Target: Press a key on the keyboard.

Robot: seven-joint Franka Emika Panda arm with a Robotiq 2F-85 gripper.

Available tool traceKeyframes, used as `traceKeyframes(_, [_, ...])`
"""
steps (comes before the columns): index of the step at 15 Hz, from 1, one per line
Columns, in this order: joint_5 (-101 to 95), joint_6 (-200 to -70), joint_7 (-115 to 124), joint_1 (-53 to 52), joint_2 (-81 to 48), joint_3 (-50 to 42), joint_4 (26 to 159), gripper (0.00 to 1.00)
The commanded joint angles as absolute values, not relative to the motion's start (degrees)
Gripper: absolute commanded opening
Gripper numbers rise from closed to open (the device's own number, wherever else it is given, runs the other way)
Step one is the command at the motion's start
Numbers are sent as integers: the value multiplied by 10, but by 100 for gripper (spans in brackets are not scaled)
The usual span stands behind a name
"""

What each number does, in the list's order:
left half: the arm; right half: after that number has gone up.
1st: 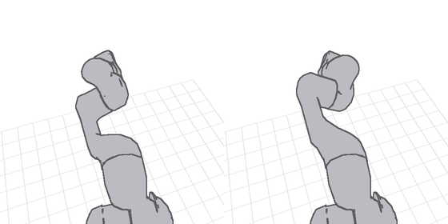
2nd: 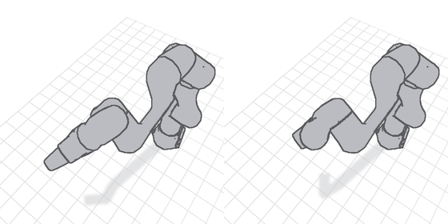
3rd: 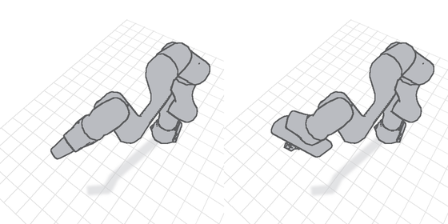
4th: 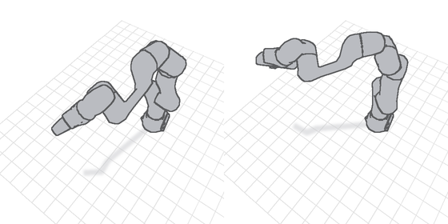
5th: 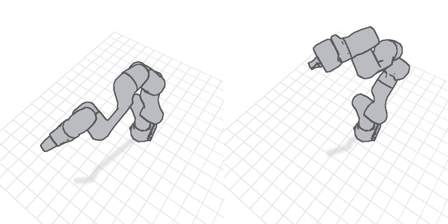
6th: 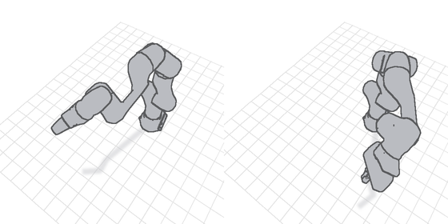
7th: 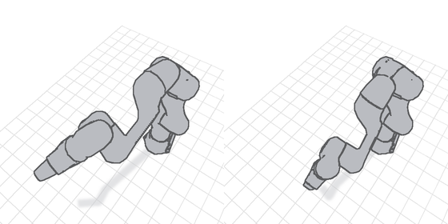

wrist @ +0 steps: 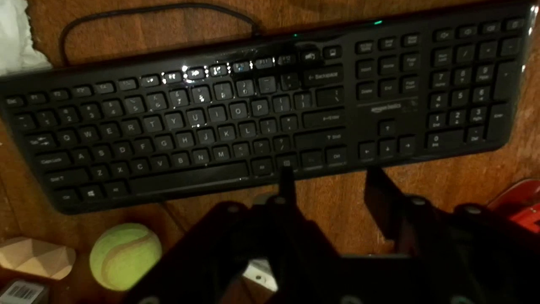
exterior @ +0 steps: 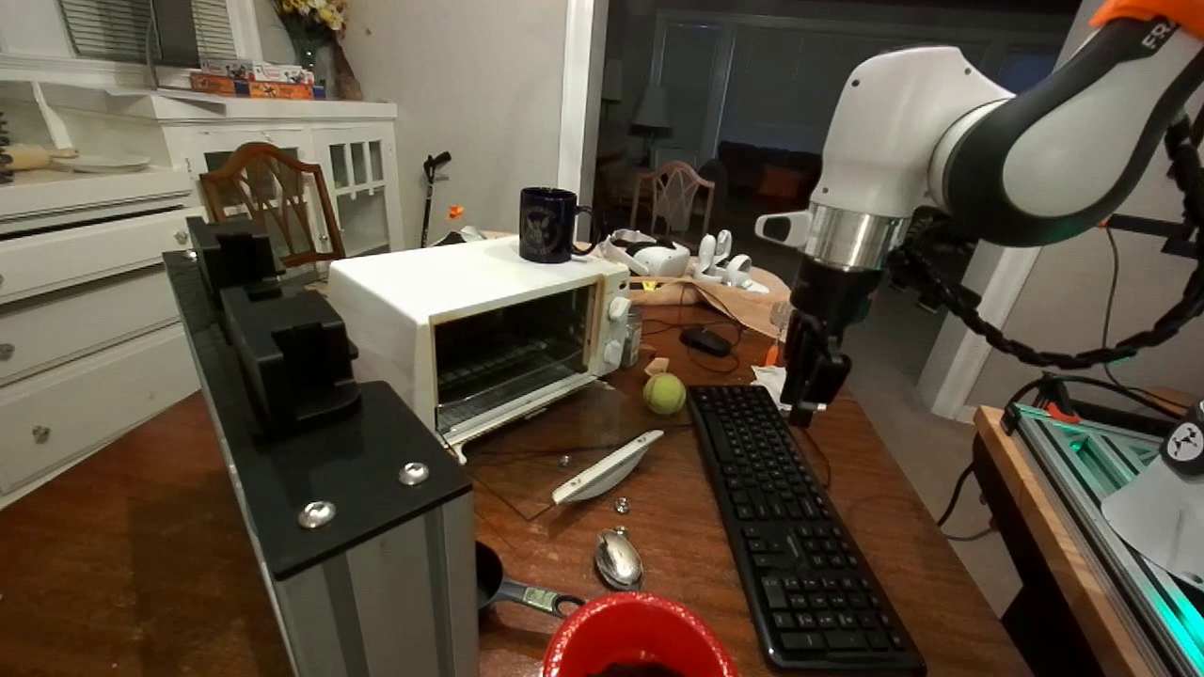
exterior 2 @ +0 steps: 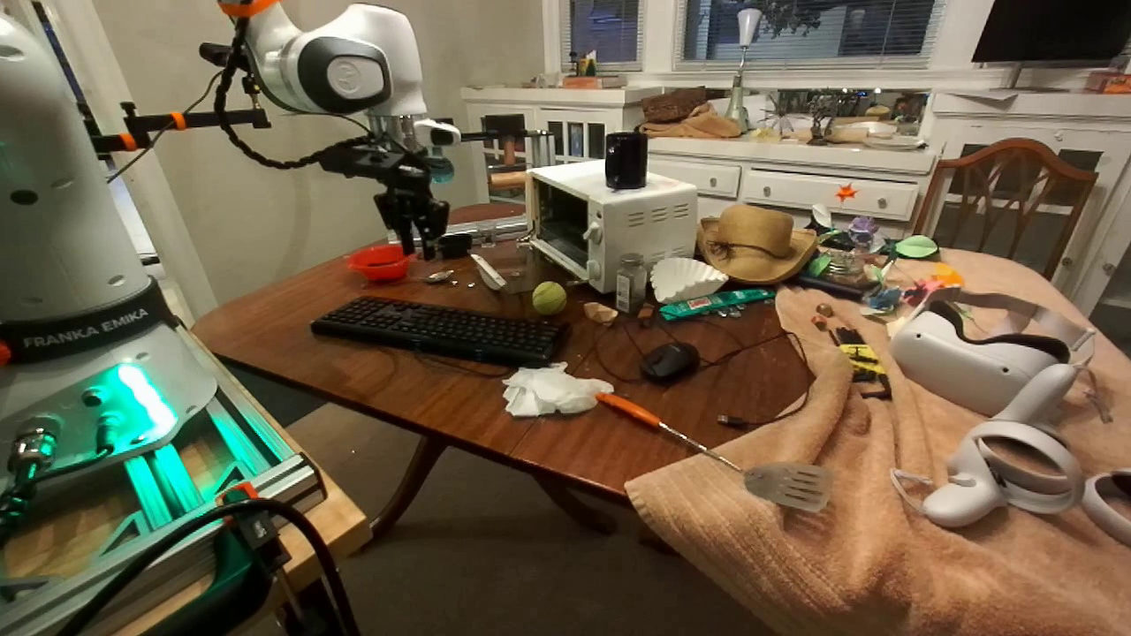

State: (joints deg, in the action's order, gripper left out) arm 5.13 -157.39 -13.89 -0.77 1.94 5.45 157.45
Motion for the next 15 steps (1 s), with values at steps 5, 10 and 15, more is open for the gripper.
traceKeyframes(5, [56,-1420,-152,-14,177,-2,1571,100])
traceKeyframes(10, [51,-1434,-146,-20,174,-8,1570,100])
traceKeyframes(15, [52,-1434,-146,-20,172,-8,1570,100])
